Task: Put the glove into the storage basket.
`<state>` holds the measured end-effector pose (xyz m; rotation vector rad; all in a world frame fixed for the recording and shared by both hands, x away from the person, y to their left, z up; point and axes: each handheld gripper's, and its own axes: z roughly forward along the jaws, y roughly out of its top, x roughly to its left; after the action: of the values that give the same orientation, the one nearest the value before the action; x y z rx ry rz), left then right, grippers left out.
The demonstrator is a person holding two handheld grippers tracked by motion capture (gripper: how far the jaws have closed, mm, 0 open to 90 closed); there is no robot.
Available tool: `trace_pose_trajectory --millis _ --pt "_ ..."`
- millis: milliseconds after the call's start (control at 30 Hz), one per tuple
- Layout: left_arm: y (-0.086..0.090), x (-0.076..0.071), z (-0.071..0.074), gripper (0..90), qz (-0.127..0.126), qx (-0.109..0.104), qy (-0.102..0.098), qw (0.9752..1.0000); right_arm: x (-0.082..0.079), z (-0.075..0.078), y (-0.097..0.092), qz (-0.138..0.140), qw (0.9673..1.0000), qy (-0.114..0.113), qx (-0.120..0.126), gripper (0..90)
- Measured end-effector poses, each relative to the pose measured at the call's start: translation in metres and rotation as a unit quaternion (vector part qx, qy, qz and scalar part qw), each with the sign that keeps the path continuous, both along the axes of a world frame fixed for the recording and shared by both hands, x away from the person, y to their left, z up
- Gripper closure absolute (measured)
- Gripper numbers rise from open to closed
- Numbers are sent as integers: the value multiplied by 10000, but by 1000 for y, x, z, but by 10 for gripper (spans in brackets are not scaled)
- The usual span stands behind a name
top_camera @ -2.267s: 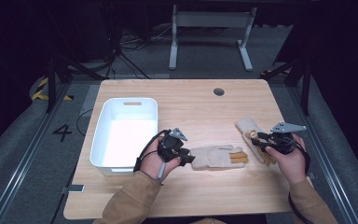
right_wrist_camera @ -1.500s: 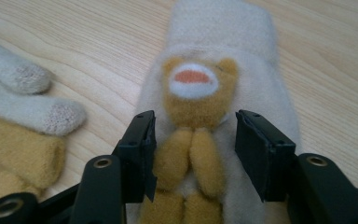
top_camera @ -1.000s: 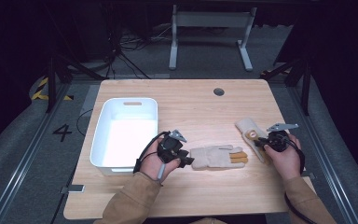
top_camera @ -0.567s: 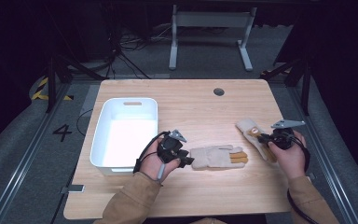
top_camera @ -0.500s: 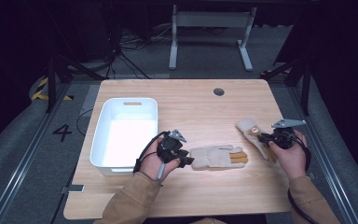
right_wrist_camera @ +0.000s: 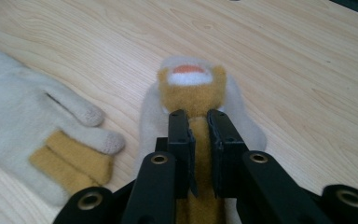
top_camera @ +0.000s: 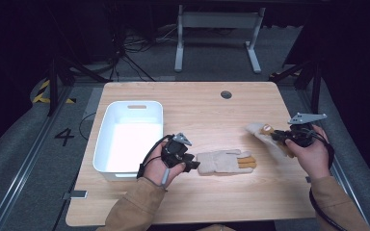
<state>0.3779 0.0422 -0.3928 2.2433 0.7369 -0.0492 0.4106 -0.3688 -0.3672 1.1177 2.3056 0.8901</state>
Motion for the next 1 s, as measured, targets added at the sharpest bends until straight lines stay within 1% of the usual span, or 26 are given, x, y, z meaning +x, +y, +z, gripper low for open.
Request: trace_pose_trajectory --millis 200,400,567,600,633,800,1000 --pt "2 0 1 625 8 -24 -3 10000 0 11 6 256 9996 58 -35 808" --pt "2 0 3 623 1 -60 -7 10000 -1 20 14 621 9980 65 -82 808" --pt "3 0 4 623 -10 -52 -21 10000 -1 25 24 943 9954 169 -26 807" --pt "3 0 4 623 -10 -52 -21 10000 -1 25 24 943 9954 169 -26 807" --pt "4 1 4 623 3 -85 -15 10000 -1 27 28 1039 9944 172 14 807" --pt "2 1 4 622 -27 -87 -6 10000 -2 32 41 1300 9914 146 20 807" --pt "4 0 5 622 1 -104 -16 9999 -2 36 55 1564 9876 112 79 807"
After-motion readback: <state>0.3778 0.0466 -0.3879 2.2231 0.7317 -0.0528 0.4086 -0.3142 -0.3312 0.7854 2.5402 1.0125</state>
